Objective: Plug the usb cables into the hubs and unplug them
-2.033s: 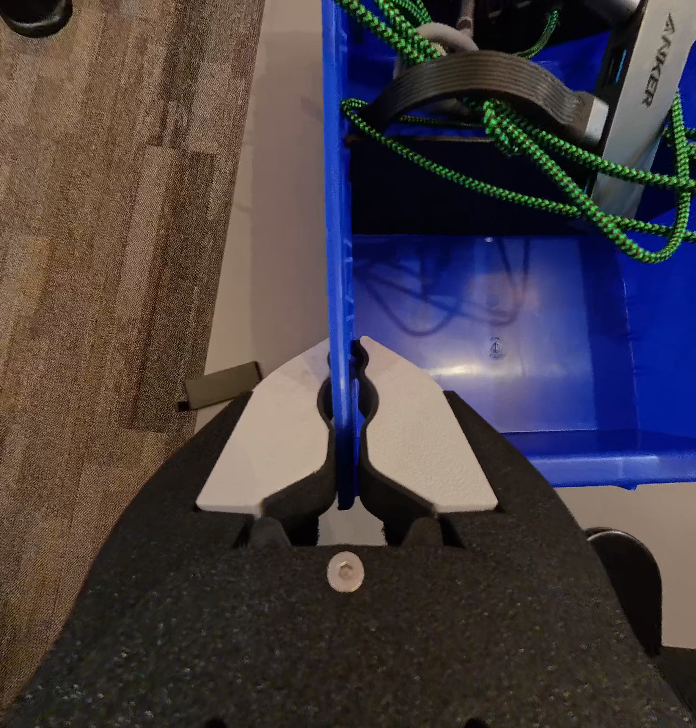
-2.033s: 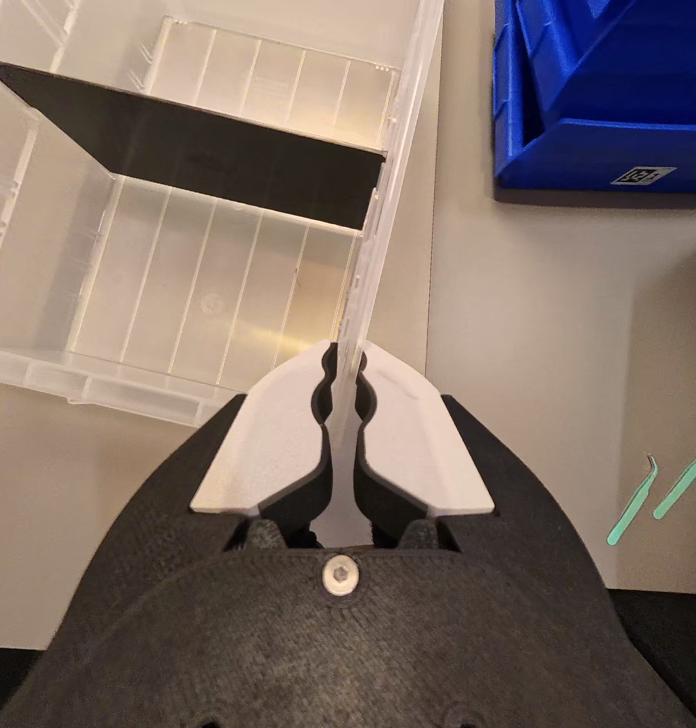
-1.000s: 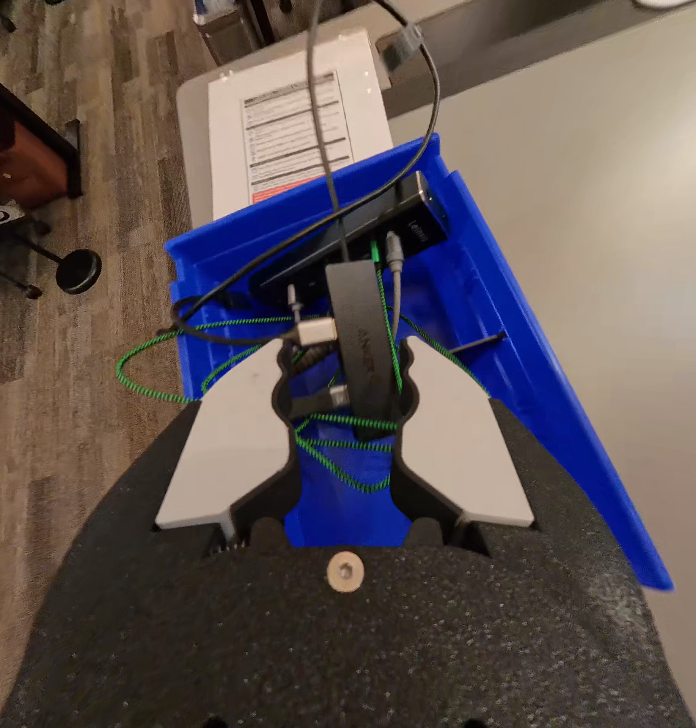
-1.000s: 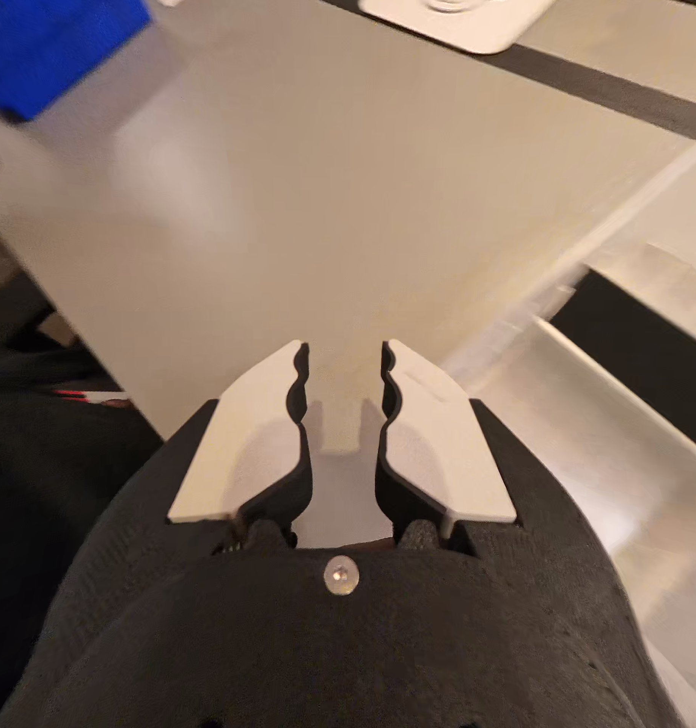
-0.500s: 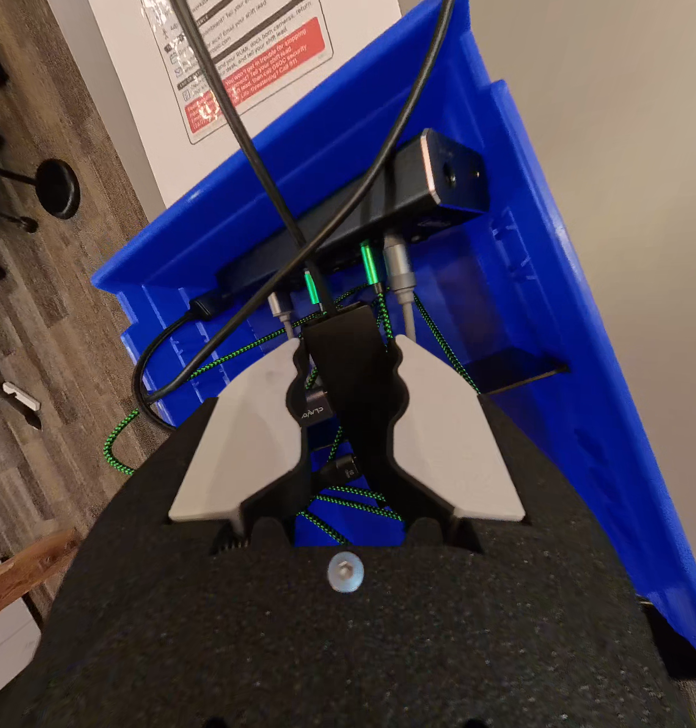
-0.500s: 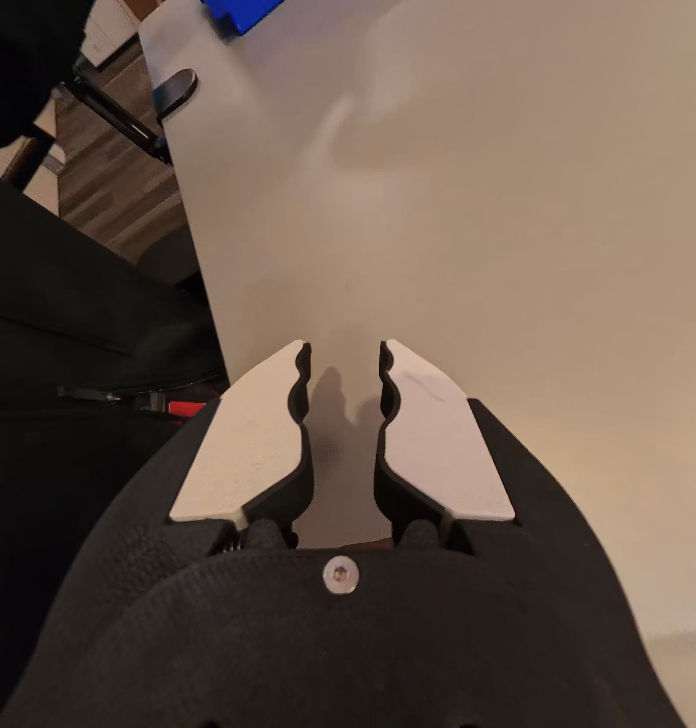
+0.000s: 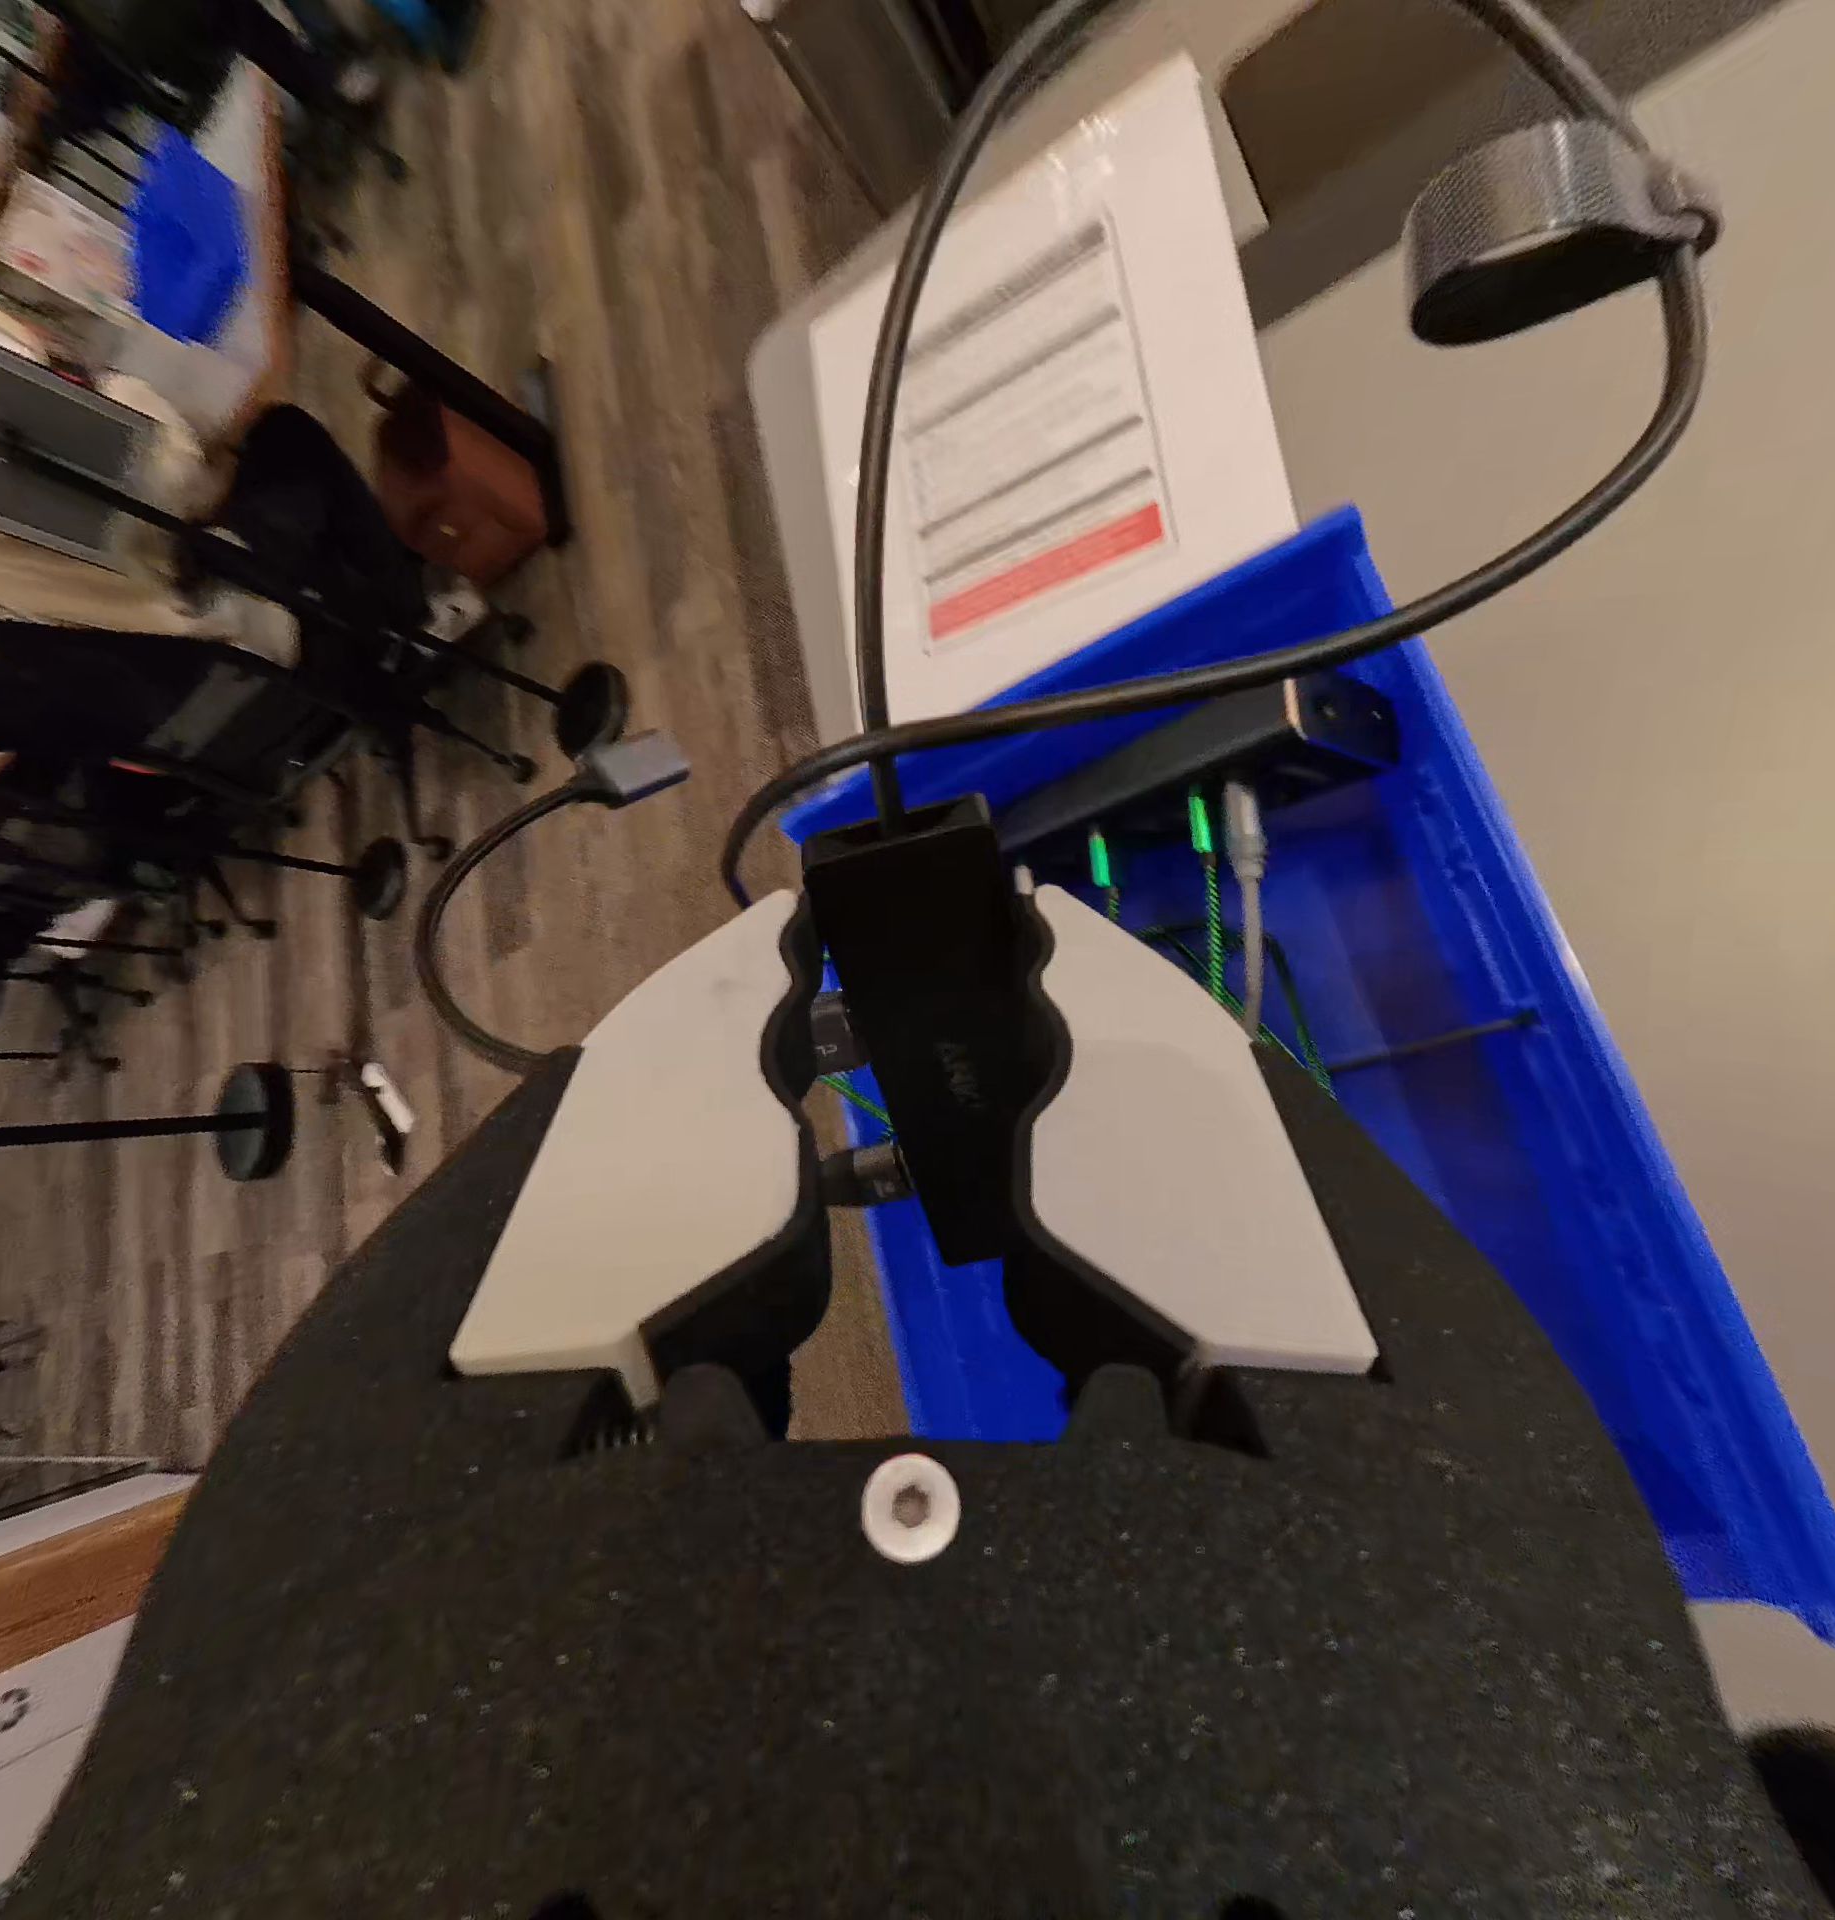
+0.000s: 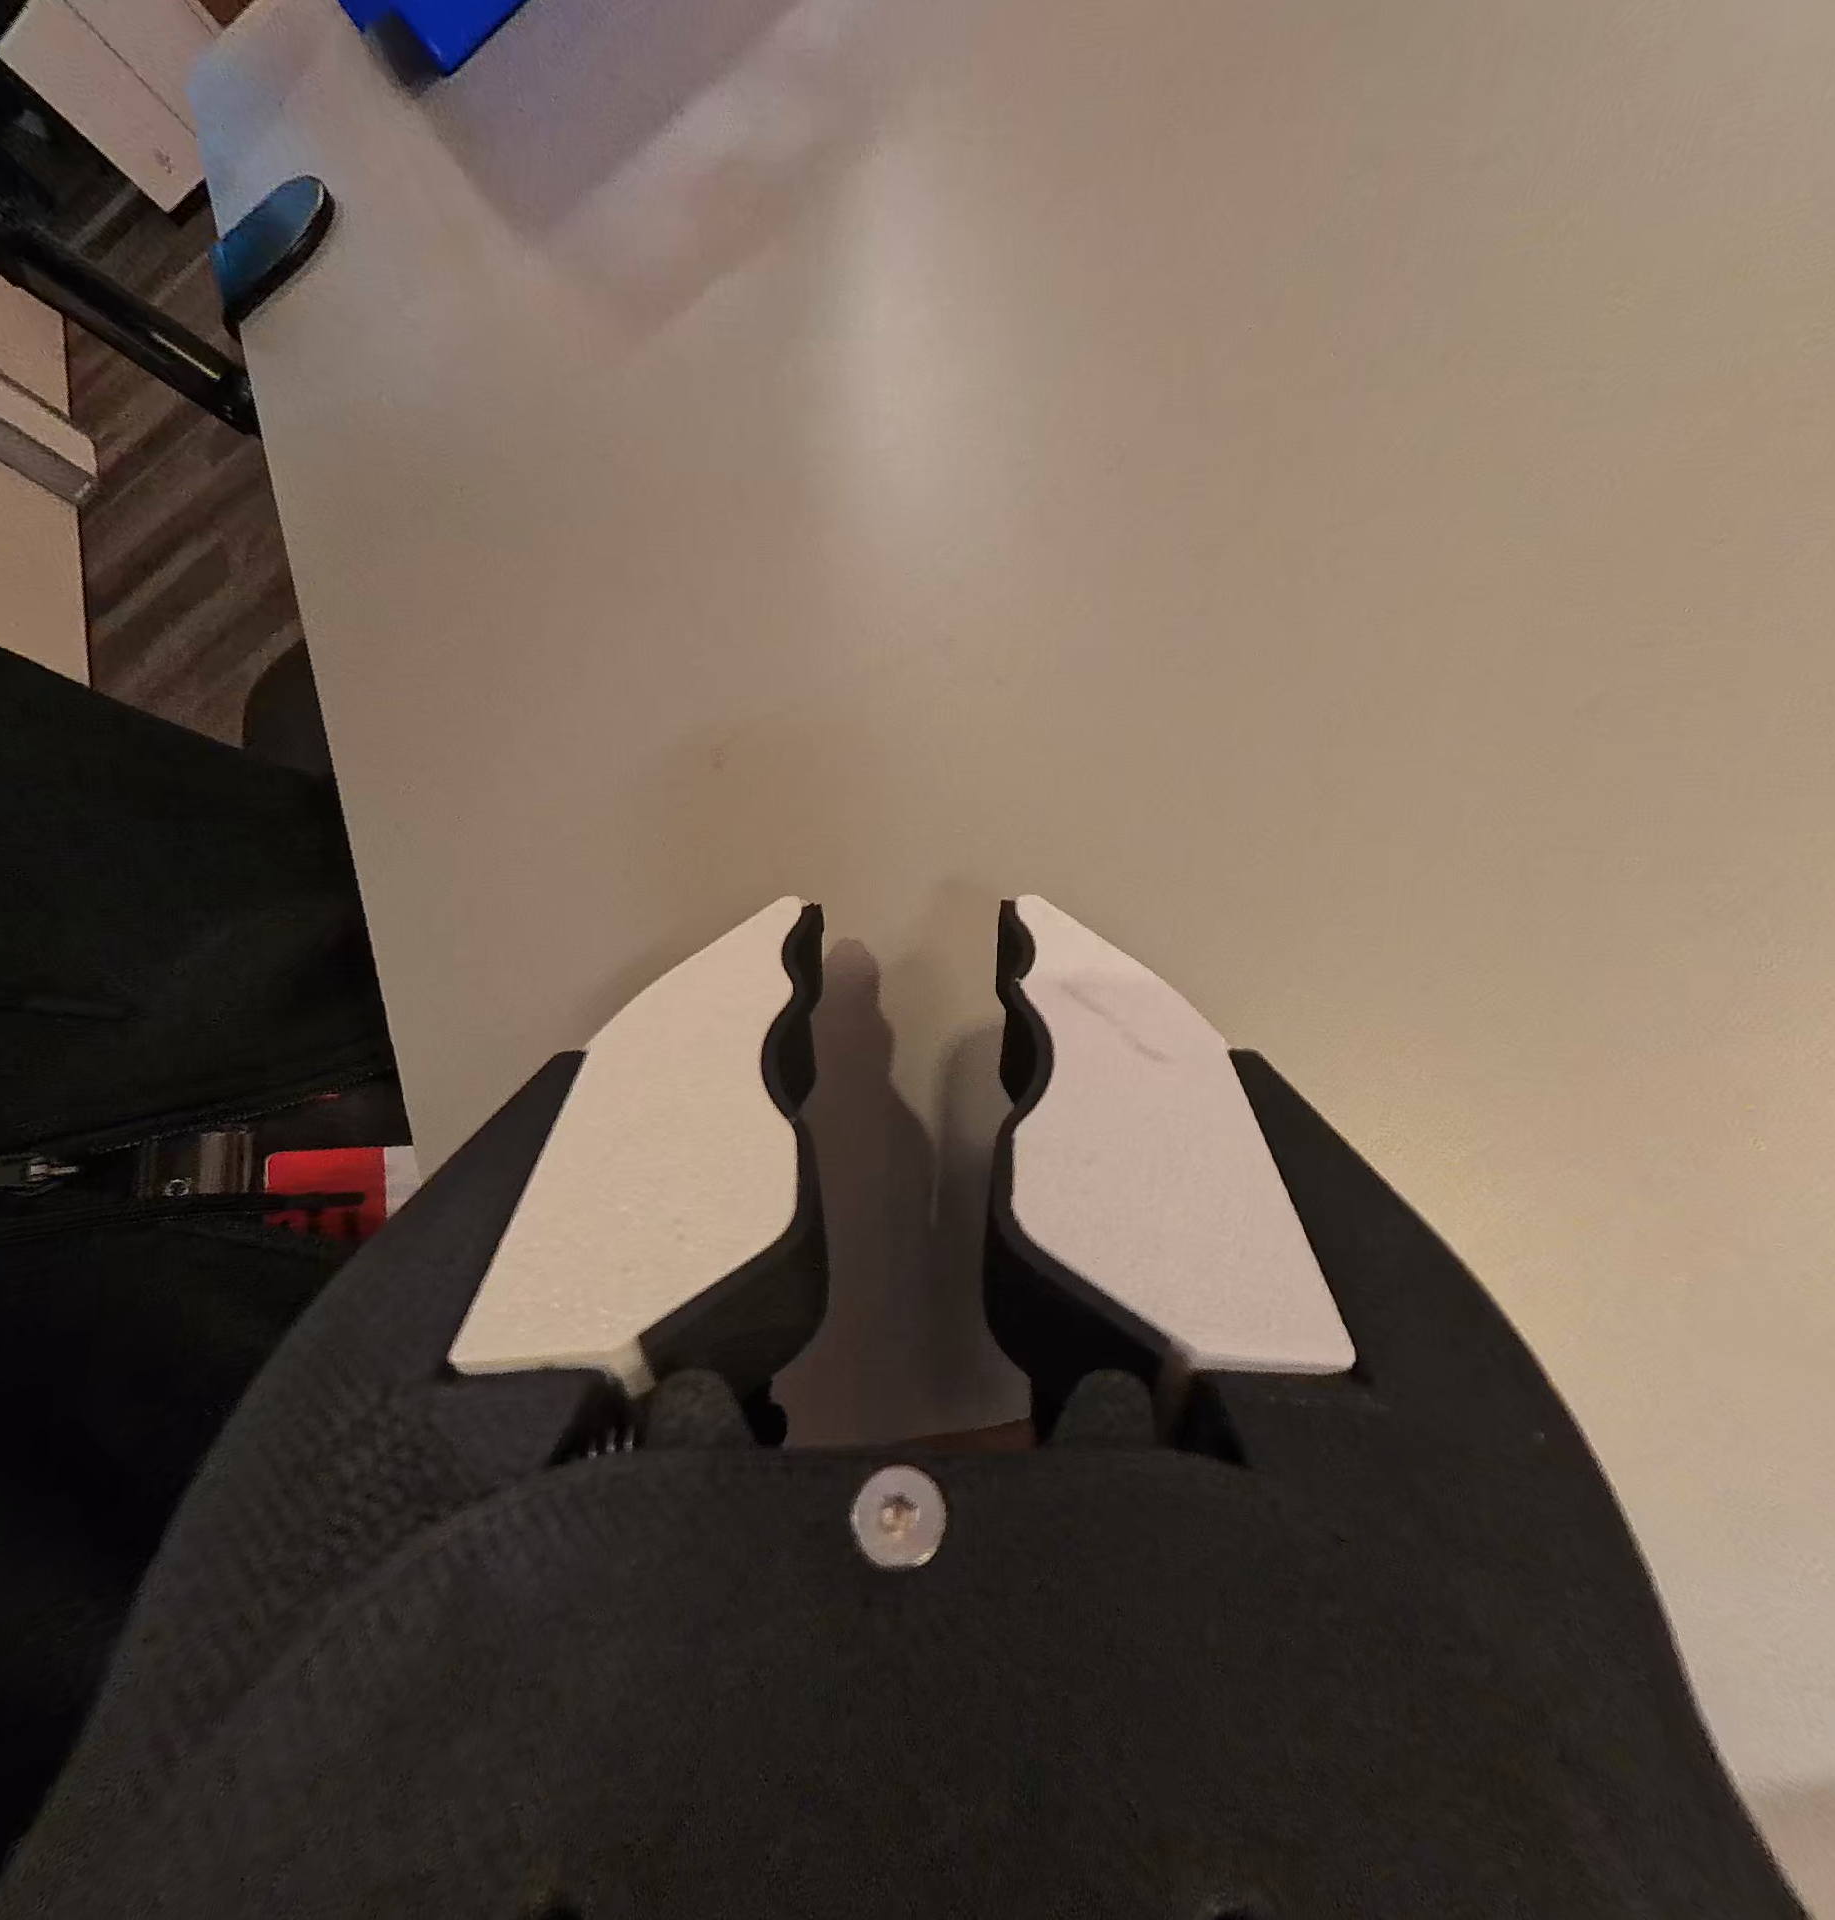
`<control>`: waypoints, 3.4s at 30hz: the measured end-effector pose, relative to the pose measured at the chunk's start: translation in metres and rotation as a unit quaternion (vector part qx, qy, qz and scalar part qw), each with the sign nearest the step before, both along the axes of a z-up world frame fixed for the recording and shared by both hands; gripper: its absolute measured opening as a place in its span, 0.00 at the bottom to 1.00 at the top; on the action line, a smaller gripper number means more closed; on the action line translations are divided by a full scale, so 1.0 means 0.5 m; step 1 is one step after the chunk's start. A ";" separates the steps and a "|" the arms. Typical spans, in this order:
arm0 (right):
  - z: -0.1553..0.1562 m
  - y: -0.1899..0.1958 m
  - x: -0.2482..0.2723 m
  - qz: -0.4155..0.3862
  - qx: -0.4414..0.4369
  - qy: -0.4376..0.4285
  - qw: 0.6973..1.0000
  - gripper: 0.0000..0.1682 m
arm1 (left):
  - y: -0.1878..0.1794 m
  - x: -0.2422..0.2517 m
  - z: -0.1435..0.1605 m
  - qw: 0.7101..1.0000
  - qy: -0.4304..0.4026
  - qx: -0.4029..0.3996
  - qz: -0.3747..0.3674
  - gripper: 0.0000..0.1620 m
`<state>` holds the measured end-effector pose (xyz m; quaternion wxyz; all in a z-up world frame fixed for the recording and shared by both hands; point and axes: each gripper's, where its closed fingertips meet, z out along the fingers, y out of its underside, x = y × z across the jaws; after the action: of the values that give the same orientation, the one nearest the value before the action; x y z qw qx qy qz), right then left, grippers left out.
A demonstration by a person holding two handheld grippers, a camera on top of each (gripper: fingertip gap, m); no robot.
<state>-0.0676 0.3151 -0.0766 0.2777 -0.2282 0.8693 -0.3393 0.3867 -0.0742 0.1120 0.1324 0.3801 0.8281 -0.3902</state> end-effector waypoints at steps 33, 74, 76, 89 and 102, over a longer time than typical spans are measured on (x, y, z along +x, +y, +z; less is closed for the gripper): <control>0.114 -0.194 -0.107 -0.089 -0.105 -0.013 0.990 0.18 | 0.416 -0.796 -0.125 0.834 0.073 -0.076 -0.542 0.21; -0.024 -0.283 -0.025 0.023 -0.007 0.025 0.999 0.18 | 0.489 -0.829 -0.372 0.766 0.101 -0.011 -0.635 0.30; -0.024 -0.284 -0.024 0.024 -0.010 0.027 0.999 0.23 | 0.454 -0.807 -0.360 0.786 0.099 0.000 -0.610 0.36; 0.029 -0.289 0.021 0.048 -0.123 0.045 0.990 0.32 | 0.448 -0.696 -0.427 0.790 0.101 0.275 -0.539 0.45; 0.013 -0.268 0.050 0.075 -0.074 -0.008 0.994 0.27 | 0.474 -0.749 -0.427 0.759 0.087 0.182 -0.620 0.22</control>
<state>-0.0425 0.1811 -0.0703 0.2916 -0.3095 0.8202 -0.3826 0.0124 0.1626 -0.1015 -0.2821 0.7917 0.4752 -0.2603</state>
